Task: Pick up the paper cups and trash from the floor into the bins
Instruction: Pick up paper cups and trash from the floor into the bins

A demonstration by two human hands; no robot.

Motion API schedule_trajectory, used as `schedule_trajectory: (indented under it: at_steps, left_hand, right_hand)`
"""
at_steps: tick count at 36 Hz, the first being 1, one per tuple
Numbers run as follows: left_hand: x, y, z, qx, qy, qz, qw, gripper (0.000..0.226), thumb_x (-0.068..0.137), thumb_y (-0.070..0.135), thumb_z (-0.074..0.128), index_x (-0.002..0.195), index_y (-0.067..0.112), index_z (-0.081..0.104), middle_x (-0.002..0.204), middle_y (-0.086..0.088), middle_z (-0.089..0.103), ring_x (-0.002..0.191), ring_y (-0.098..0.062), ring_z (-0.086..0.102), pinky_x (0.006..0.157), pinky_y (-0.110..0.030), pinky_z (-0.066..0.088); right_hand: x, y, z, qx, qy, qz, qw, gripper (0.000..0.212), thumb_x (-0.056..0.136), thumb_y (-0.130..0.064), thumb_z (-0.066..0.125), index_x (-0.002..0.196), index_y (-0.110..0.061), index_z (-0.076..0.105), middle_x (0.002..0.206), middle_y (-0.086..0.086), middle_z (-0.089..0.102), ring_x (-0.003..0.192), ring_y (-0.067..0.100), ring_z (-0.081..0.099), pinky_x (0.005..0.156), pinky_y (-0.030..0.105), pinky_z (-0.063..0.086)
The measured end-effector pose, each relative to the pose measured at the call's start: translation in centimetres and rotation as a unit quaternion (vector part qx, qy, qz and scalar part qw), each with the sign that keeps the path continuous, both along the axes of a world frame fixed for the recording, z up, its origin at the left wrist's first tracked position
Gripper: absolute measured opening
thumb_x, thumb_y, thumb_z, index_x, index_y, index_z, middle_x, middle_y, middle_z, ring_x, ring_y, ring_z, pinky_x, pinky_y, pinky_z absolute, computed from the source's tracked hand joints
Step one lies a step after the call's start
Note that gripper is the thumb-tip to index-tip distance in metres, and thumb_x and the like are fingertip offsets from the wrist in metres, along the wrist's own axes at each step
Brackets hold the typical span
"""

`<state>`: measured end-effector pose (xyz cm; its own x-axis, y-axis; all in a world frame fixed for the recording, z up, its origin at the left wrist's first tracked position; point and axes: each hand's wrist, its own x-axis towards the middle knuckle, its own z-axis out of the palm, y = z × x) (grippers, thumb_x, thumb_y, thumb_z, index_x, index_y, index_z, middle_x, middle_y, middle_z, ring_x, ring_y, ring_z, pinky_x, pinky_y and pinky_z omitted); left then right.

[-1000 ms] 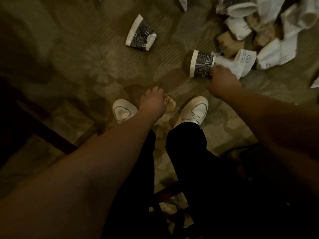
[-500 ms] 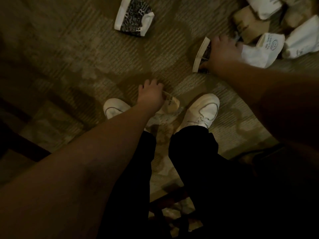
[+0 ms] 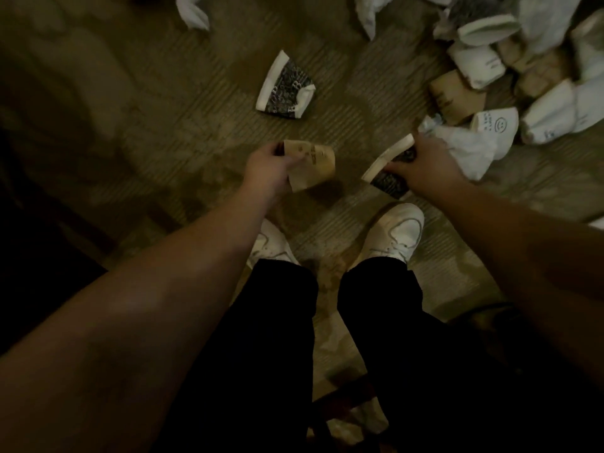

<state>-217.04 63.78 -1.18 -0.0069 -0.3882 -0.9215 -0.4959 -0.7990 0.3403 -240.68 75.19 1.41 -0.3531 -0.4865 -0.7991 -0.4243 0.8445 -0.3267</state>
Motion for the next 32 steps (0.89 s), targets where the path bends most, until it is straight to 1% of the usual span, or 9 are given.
schedule_trajectory:
  at_steps: [5, 9, 12, 15, 19, 24, 27, 30, 32]
  left_hand:
    - [-1.9, -5.0, -0.7, -0.032, 0.017, 0.096, 0.995, 0.029, 0.091, 0.007, 0.069, 0.119, 0.011, 0.065, 0.097, -0.001, 0.070, 0.085, -0.017, 0.068, 0.061, -0.029, 0.057]
    - [-2.9, -7.6, -2.3, -0.046, -0.001, 0.112, 0.993, 0.030, 0.087, 0.010, 0.073, 0.115, 0.018, 0.065, 0.105, -0.004, 0.070, 0.094, -0.026, 0.069, 0.074, -0.045, 0.061]
    - [-3.8, -8.6, -3.2, -0.057, -0.041, 0.083, 0.994, 0.026, 0.090, 0.012, 0.071, 0.112, 0.022, 0.061, 0.100, 0.001, 0.066, 0.088, -0.019, 0.066, 0.070, -0.038, 0.059]
    - [-3.9, -8.8, -4.3, -0.111, -0.110, -0.023, 0.987, 0.035, 0.088, 0.025, 0.073, 0.120, 0.020, 0.060, 0.119, -0.003, 0.061, 0.099, -0.020, 0.064, 0.084, -0.040, 0.059]
    - [-4.2, -8.1, -3.9, -0.148, -0.132, -0.079, 0.977, 0.037, 0.092, 0.029, 0.069, 0.123, 0.014, 0.055, 0.118, -0.002, 0.059, 0.103, -0.019, 0.061, 0.086, -0.036, 0.055]
    - [-4.8, -7.8, -3.5, -0.115, -0.125, -0.047, 0.984, 0.058, 0.089, 0.025, 0.073, 0.138, 0.009, 0.046, 0.127, -0.008, 0.058, 0.105, -0.022, 0.059, 0.093, -0.039, 0.054]
    - [-5.6, -7.9, -2.9, -0.092, -0.126, -0.021, 0.987, 0.064, 0.088, 0.023, 0.075, 0.142, 0.011, 0.043, 0.130, -0.008, 0.057, 0.103, -0.021, 0.058, 0.088, -0.038, 0.054]
    - [-6.2, -7.7, -2.6, -0.076, -0.111, 0.012, 0.991, 0.064, 0.088, 0.018, 0.075, 0.142, 0.011, 0.042, 0.126, -0.005, 0.054, 0.101, -0.020, 0.056, 0.083, -0.034, 0.052]
    - [-6.3, -7.4, -2.5, -0.065, -0.115, 0.019, 0.991, 0.063, 0.087, 0.019, 0.076, 0.140, 0.012, 0.043, 0.127, -0.005, 0.053, 0.102, -0.020, 0.054, 0.081, -0.035, 0.051]
  right_hand:
    - [0.2, 1.3, -0.5, -0.011, -0.013, -0.111, 0.994, 0.043, 0.091, -0.027, 0.071, 0.131, -0.014, 0.058, 0.125, 0.002, 0.064, 0.115, 0.017, 0.058, 0.090, 0.029, 0.045]
    - [0.1, 2.3, -1.9, -0.005, -0.037, -0.176, 0.984, 0.039, 0.094, -0.019, 0.067, 0.131, -0.013, 0.056, 0.124, 0.005, 0.063, 0.111, 0.017, 0.058, 0.090, 0.031, 0.046]
    - [-0.1, 3.4, -2.8, 0.004, -0.045, -0.164, 0.986, 0.040, 0.094, -0.023, 0.066, 0.131, -0.013, 0.054, 0.123, 0.004, 0.062, 0.113, 0.019, 0.058, 0.093, 0.034, 0.046]
    - [-0.1, 4.4, -3.0, 0.010, -0.031, -0.134, 0.990, 0.043, 0.093, -0.026, 0.068, 0.130, -0.013, 0.054, 0.127, 0.007, 0.062, 0.118, 0.023, 0.057, 0.100, 0.038, 0.046]
    - [0.0, 5.3, -2.5, 0.020, -0.032, -0.139, 0.990, 0.039, 0.093, -0.024, 0.068, 0.128, -0.012, 0.054, 0.126, 0.007, 0.062, 0.116, 0.019, 0.056, 0.093, 0.030, 0.042]
    - [0.1, 6.0, -1.4, 0.030, -0.053, -0.157, 0.986, 0.047, 0.092, -0.024, 0.069, 0.135, -0.013, 0.050, 0.129, 0.005, 0.061, 0.120, 0.022, 0.056, 0.094, 0.031, 0.043]
    - [-0.3, 6.5, -0.8, 0.017, -0.050, -0.147, 0.988, 0.047, 0.091, -0.025, 0.069, 0.133, -0.013, 0.052, 0.128, 0.005, 0.061, 0.118, 0.021, 0.057, 0.096, 0.034, 0.045]
    - [-1.9, 6.5, -0.4, -0.043, -0.005, -0.142, 0.989, 0.036, 0.093, -0.021, 0.067, 0.126, -0.011, 0.054, 0.121, 0.001, 0.058, 0.111, 0.014, 0.054, 0.091, 0.027, 0.041]
    - [-3.5, 6.2, -0.8, -0.069, 0.073, -0.109, 0.989, 0.036, 0.093, -0.020, 0.067, 0.124, -0.005, 0.055, 0.124, 0.009, 0.054, 0.117, 0.023, 0.051, 0.095, 0.032, 0.040]
